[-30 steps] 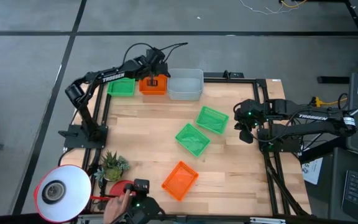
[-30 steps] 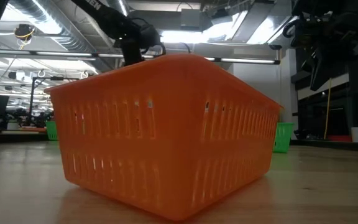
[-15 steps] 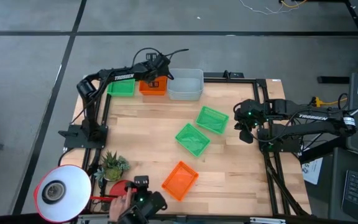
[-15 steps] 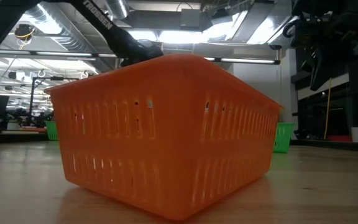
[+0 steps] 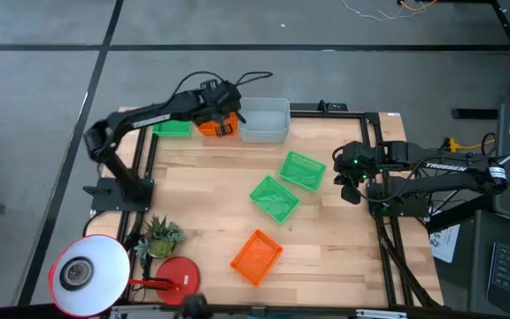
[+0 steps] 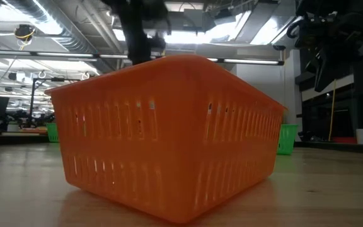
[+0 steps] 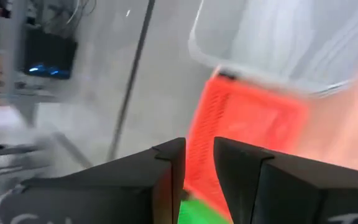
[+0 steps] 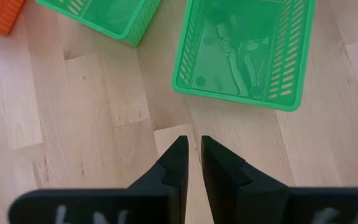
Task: Stack baskets by color
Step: Stack the bottom orange bin on the top orange bins
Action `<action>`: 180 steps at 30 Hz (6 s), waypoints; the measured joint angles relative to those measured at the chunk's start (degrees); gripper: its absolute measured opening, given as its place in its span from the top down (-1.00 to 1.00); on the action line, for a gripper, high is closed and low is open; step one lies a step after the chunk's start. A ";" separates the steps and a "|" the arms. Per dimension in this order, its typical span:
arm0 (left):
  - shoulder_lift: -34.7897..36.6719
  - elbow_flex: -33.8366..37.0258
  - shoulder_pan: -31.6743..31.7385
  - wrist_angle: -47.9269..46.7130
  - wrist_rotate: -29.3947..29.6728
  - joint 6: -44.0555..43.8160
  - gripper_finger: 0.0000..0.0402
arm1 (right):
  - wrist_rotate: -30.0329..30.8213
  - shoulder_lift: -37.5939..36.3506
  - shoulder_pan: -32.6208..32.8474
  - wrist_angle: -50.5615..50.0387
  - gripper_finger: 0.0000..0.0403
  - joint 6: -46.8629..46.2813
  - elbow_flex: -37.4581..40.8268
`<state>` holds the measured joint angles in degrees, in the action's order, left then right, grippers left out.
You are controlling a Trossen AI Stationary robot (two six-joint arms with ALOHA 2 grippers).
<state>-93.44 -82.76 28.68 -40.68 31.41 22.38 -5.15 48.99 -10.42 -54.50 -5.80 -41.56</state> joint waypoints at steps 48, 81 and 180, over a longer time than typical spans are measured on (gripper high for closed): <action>-21.81 0.07 -41.45 15.60 -49.81 -22.40 0.65 | 0.00 -0.02 0.00 -0.02 0.78 -0.08 0.00; -19.73 0.09 -32.18 -18.06 -28.22 -15.99 0.65 | 0.00 0.00 0.00 -0.05 0.78 -0.15 0.00; -2.77 25.98 -12.28 4.07 -25.46 -35.54 0.96 | -0.02 0.00 0.01 0.29 0.78 -0.09 0.42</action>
<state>-96.21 -56.78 16.40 -36.61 5.95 -13.16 -5.17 48.99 -10.41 -54.21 -5.89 -41.15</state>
